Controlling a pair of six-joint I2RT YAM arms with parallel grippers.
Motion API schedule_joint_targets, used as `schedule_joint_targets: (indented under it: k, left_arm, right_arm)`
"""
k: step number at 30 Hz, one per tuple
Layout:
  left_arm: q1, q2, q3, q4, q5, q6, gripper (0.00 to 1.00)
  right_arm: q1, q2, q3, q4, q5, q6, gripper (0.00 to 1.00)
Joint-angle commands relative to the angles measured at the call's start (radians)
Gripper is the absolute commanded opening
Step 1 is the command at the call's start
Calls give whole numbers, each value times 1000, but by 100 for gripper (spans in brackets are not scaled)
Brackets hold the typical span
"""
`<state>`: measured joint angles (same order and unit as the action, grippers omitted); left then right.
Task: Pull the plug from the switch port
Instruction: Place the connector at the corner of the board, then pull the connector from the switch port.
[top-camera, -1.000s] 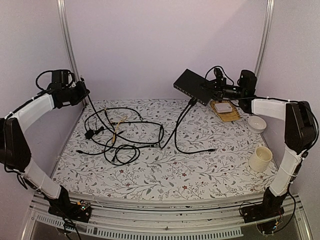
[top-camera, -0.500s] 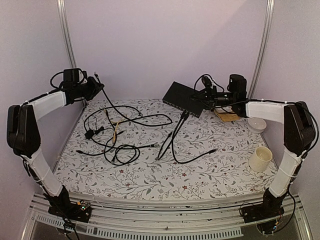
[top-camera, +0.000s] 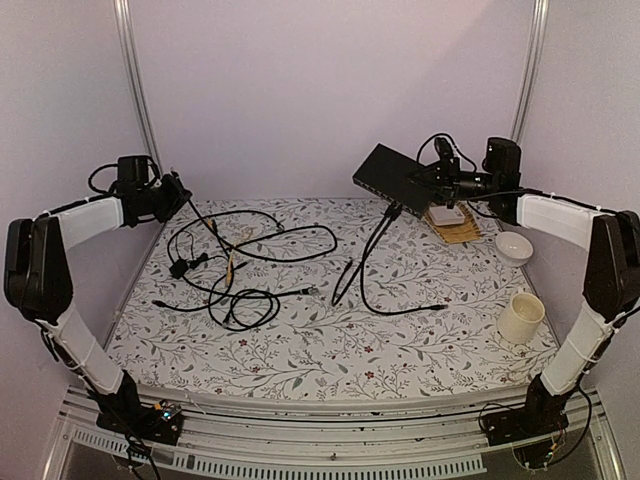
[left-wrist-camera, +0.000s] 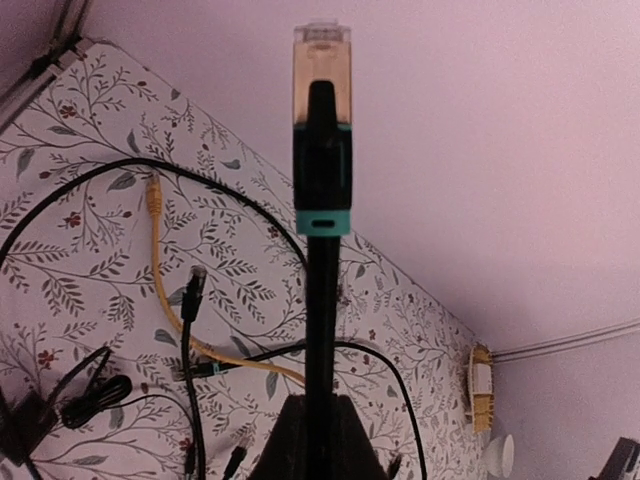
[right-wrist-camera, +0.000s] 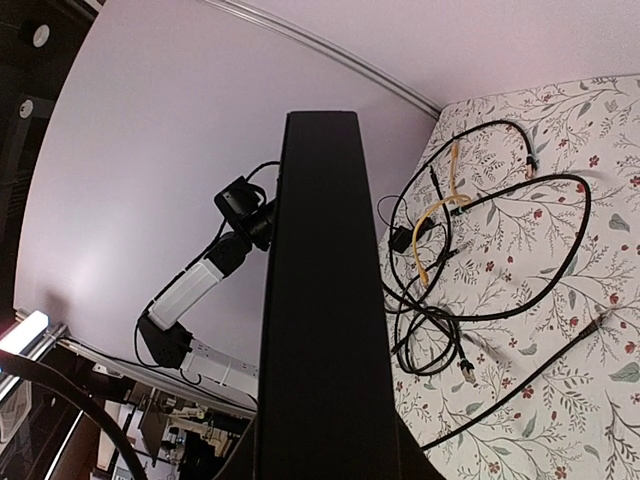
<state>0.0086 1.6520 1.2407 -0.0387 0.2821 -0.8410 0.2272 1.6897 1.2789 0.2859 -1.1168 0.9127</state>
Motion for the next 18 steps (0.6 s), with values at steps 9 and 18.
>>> schedule_joint_targets:
  k: [9,18]
  left_arm:
    - [48,30,-38,-225,-212,167,44]
    - [22,-126,-168,86,-3,85,51]
  right_arm:
    - [1,20,162,19,-12,-7,2]
    - [9,27,177,19,-25,-2,2]
